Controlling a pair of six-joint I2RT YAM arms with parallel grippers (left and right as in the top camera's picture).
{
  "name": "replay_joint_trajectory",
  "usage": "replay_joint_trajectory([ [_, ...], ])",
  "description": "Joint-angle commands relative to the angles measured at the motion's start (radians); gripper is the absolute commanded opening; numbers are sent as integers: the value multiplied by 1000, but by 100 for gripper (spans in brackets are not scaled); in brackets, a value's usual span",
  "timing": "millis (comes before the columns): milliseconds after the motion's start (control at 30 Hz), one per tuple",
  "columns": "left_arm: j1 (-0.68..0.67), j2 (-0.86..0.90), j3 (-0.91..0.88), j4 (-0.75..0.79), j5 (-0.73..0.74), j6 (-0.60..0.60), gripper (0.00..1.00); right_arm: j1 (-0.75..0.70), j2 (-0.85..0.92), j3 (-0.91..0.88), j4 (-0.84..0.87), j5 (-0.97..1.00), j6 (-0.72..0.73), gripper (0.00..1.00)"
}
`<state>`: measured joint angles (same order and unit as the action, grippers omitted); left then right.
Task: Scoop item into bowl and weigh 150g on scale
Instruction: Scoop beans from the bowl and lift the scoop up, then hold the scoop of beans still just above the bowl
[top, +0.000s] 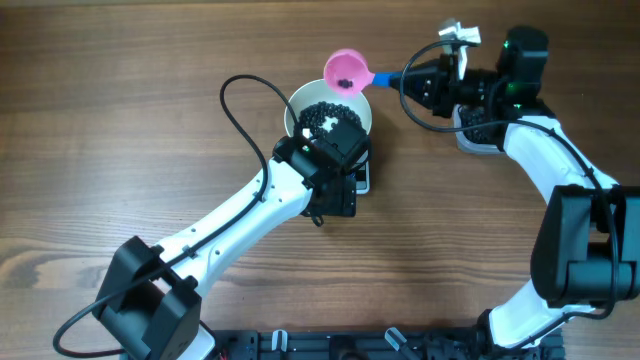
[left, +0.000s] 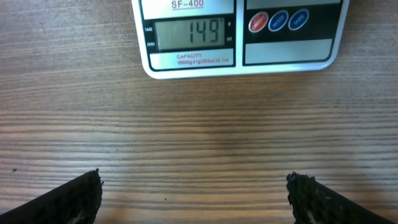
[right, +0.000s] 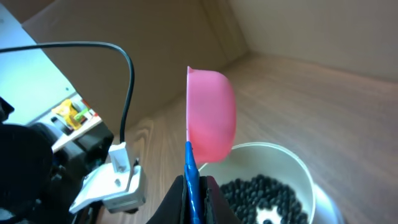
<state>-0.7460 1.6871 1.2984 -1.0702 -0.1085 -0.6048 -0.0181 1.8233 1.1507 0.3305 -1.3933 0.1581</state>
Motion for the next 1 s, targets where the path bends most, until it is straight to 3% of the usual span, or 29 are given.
replay_joint_trajectory([
  [0,2,8,-6,0,-20,-10,100,-4,4,7,20,10,55,4],
  [100,2,8,-6,0,-20,-9,100,-12,4,6,-9,84,42,4],
  [333,2,8,-6,0,-20,-10,100,-16,4,6,-214,277,-268,4],
  [733,2,8,-6,0,-20,-10,100,-23,-179,9,-285,399,-345,4],
  [967,2,8,-6,0,-20,-10,100,75,-187,9,-555,545,-663,4],
])
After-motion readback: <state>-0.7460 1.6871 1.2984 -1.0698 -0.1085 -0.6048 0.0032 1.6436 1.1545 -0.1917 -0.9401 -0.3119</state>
